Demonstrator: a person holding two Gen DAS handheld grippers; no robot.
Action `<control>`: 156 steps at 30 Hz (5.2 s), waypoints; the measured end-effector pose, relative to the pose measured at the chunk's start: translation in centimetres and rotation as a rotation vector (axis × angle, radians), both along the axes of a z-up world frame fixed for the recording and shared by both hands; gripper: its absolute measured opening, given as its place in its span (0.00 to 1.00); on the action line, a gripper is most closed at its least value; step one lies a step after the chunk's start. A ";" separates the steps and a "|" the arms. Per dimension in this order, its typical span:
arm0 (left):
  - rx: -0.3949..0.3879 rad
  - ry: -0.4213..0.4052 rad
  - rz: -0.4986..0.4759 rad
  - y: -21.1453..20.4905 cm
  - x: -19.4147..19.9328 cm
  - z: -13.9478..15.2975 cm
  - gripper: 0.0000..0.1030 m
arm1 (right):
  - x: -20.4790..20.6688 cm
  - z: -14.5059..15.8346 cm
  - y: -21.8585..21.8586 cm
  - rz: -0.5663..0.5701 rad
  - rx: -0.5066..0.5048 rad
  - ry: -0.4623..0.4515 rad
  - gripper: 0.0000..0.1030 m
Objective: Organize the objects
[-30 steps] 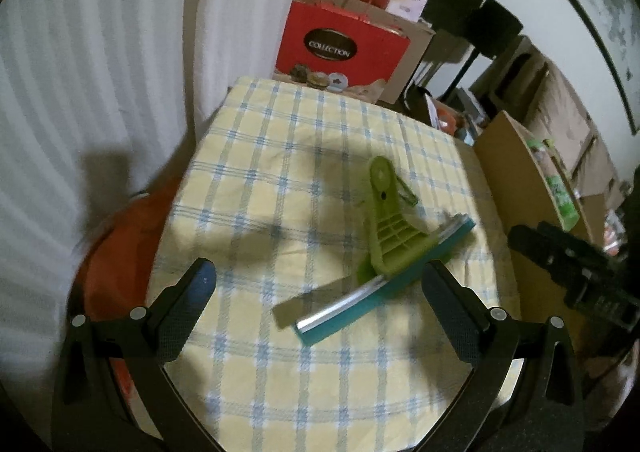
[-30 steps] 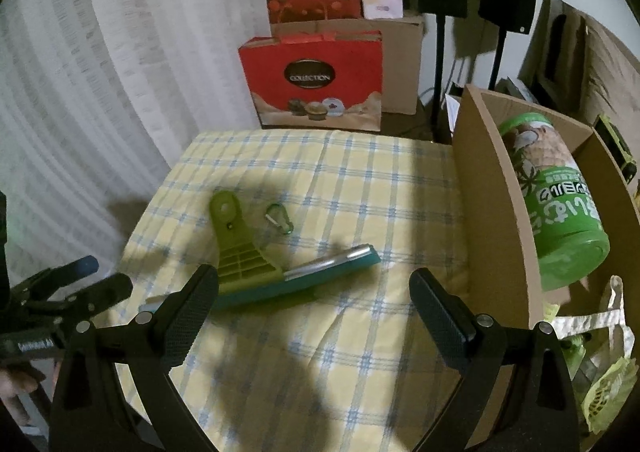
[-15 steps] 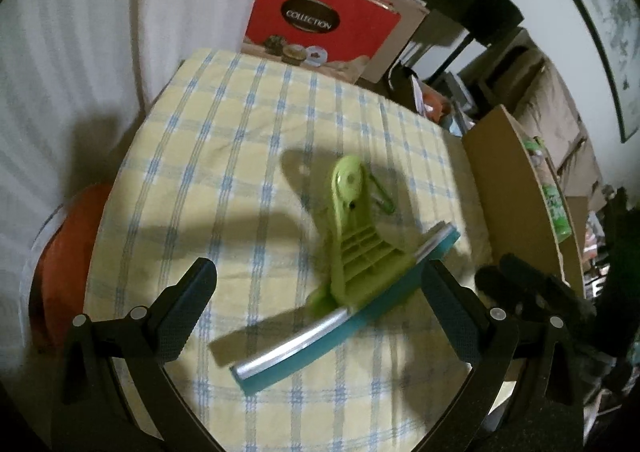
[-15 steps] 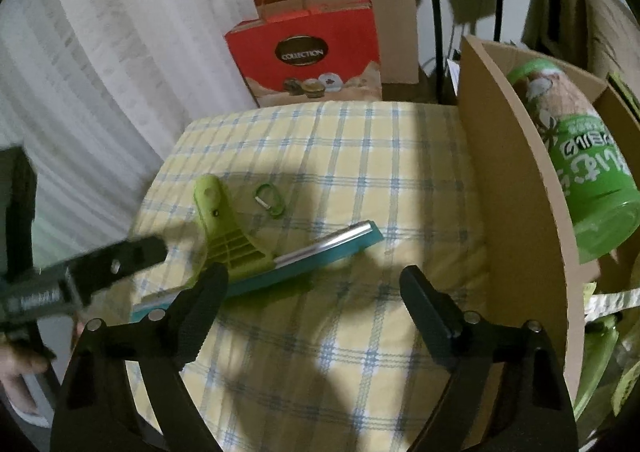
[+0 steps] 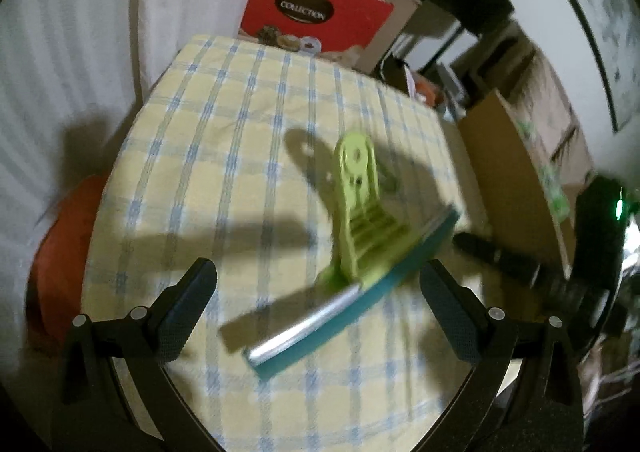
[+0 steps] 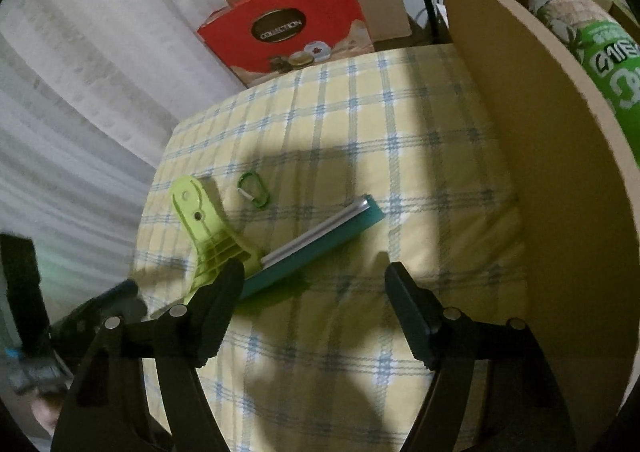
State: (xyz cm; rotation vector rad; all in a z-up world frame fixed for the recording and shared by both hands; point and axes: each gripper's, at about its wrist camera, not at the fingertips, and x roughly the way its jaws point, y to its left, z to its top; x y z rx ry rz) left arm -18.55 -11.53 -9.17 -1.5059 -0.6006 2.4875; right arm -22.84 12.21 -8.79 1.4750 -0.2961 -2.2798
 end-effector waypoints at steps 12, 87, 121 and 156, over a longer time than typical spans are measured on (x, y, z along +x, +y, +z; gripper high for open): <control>0.037 0.005 0.007 1.2 -5.9 -1.0 0.76 | -0.4 -0.6 -0.4 0.008 -0.078 -0.029 0.52; 0.238 -0.028 0.116 -0.6 -2.3 -3.0 0.12 | 3.9 -2.1 -2.4 0.171 -0.144 -0.102 0.34; 0.297 0.070 0.030 4.6 0.6 3.7 0.12 | 6.6 5.3 -0.8 0.216 -0.063 0.123 0.21; 0.303 0.041 -0.279 29.5 -2.2 6.6 0.14 | 6.7 9.8 22.2 0.035 0.092 0.172 0.21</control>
